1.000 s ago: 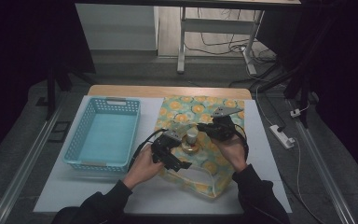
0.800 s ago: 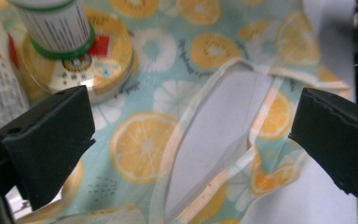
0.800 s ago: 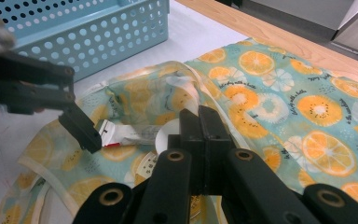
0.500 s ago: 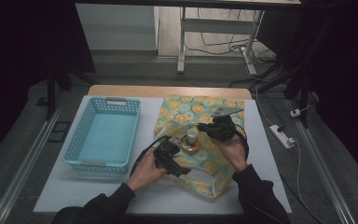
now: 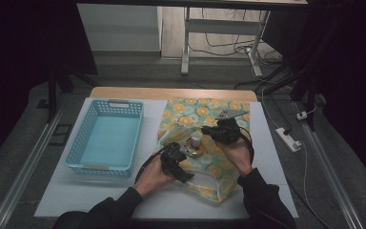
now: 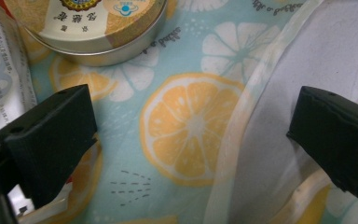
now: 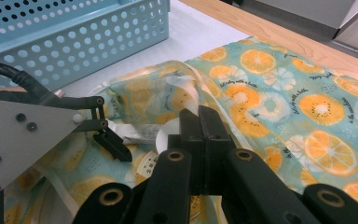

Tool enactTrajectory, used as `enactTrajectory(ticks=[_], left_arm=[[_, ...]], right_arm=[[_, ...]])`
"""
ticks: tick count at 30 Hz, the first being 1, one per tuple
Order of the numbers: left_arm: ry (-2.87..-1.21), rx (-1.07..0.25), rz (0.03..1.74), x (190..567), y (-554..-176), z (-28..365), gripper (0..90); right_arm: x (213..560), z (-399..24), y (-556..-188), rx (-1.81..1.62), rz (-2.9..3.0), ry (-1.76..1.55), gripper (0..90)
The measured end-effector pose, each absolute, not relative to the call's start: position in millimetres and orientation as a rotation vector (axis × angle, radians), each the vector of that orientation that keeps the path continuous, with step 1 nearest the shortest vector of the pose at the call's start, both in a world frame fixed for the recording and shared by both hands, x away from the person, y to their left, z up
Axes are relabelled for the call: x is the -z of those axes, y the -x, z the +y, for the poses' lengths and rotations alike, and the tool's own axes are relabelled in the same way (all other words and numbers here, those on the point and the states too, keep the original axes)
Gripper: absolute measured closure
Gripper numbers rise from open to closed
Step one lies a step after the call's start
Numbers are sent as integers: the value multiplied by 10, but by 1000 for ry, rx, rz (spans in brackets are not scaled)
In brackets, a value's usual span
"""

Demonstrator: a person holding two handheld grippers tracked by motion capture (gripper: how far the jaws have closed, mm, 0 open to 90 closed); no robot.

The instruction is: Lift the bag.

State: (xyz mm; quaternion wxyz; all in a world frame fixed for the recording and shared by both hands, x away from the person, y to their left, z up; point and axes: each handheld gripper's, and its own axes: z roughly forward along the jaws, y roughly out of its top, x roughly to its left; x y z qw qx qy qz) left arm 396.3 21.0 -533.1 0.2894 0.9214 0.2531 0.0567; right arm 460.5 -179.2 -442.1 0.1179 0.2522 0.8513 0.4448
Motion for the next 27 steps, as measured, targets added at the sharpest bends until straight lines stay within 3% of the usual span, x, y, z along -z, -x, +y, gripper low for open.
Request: enactTrajectory(ticks=[3, 19, 22, 27], left_arm=[[-2468, -152, 672, 5301, -3963, 214, 70], [-2420, -92, 774, 5221, -4016, 272, 831], [-2410, -76, 804, 5216, -4012, 260, 884], [-2417, -100, 826, 5191, -3990, 230, 890]], right_arm=[[4422, -1788, -4604, -1299, 2494, -732, 900], [4430, -1785, -4607, -1294, 2494, -736, 900], [4431, -1786, -4609, -1294, 2495, -738, 900], [4418, -1797, -4622, -1297, 2497, -750, 900]])
